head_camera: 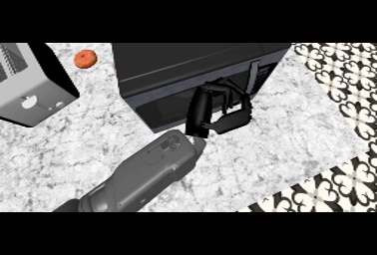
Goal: Pick up the milk, place it into the microwave and close the microwave
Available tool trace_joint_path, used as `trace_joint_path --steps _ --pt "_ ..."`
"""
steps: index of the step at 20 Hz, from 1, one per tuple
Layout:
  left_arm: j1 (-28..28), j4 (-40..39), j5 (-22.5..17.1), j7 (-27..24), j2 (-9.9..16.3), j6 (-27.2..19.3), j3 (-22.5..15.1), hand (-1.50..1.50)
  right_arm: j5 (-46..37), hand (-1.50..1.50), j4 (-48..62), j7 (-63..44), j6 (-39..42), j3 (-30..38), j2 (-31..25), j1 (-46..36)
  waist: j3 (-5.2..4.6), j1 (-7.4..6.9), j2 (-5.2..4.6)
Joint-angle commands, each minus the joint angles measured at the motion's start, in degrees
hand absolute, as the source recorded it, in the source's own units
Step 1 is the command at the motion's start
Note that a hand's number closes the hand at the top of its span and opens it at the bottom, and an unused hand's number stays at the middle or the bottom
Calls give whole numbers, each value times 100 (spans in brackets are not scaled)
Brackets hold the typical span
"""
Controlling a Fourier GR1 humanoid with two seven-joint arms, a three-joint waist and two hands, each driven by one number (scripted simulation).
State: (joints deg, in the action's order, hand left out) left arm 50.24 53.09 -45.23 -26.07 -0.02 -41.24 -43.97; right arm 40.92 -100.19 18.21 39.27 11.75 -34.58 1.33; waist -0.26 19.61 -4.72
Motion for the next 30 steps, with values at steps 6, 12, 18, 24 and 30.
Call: trace_joint_path --steps 6,12,18,24,30 --pt "363 -533 -308 -319 2 147 247 150 333 -150 4 -184 3 73 -208 -94 -3 38 -93" --pt "315 -606 -481 -554 2 165 185 150 524 -150 -13 -264 -42 175 -337 -164 -2 75 -100" --pt "409 -689 -673 -648 2 140 198 150 711 -150 -76 -367 -19 211 -469 -157 4 142 -64" --pt "444 -729 -843 -794 2 199 192 150 914 -150 15 -431 -48 291 -569 -240 9 83 -107" --pt "410 -802 -928 -1004 2 234 22 150 1169 -150 -126 -547 236 147 -742 -255 10 109 -98"
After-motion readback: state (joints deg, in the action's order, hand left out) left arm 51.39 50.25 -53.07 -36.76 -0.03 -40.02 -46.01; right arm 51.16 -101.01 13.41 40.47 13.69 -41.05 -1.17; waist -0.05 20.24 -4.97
